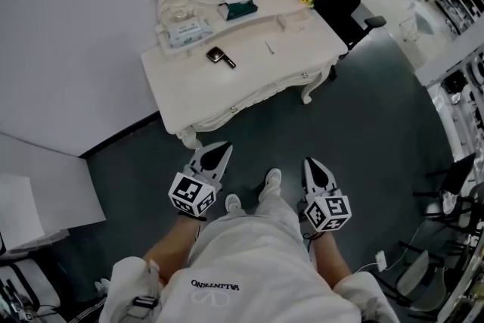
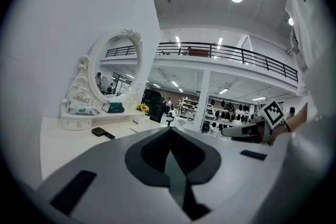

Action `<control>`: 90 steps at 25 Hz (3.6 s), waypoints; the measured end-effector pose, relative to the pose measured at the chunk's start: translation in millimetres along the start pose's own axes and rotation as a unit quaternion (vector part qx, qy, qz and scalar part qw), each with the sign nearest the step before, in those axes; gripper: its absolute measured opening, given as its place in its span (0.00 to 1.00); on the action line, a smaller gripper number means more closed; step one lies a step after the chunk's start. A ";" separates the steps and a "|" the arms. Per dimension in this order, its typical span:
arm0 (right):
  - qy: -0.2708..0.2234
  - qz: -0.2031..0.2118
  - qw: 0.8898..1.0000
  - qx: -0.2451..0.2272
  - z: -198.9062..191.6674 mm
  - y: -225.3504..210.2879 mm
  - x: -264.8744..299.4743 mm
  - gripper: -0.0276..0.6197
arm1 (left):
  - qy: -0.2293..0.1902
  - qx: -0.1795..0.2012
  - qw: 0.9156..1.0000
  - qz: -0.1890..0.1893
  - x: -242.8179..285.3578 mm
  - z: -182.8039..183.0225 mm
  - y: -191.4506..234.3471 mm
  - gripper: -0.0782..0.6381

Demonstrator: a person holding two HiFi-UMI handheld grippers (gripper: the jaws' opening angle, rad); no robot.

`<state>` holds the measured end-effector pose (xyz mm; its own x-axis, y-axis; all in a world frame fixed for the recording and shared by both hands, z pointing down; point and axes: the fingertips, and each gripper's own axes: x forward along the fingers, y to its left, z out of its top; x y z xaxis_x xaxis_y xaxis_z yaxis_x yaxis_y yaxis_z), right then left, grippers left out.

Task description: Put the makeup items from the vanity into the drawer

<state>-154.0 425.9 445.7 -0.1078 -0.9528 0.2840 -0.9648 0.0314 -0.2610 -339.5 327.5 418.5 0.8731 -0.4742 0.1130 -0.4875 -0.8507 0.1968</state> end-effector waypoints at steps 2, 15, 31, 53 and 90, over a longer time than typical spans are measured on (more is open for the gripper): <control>0.000 0.002 1.000 0.002 -0.1 -5.7 3.2 0.06 | 0.002 0.001 1.000 -0.003 7.8 0.1 -3.5 0.11; 0.004 0.046 0.999 0.002 36.1 -80.8 70.1 0.06 | 0.011 0.008 1.000 0.024 109.3 14.4 9.8 0.11; 0.014 0.097 0.995 -0.012 72.5 -177.9 127.7 0.06 | 0.005 0.014 0.997 0.071 226.2 32.1 15.9 0.11; 0.047 0.111 0.992 -0.027 103.4 -195.9 257.9 0.06 | 0.053 -0.015 0.995 0.079 350.7 16.2 119.4 0.11; 0.134 0.107 0.985 -0.019 97.3 -221.8 451.6 0.06 | 0.181 -0.057 0.973 0.130 474.0 -71.1 239.7 0.78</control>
<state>34.6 -40.7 542.1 -0.3635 -0.8091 0.4618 -0.9212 0.2385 -0.3074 -42.7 -85.0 588.4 0.6725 -0.5414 0.5046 -0.7067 -0.6724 0.2204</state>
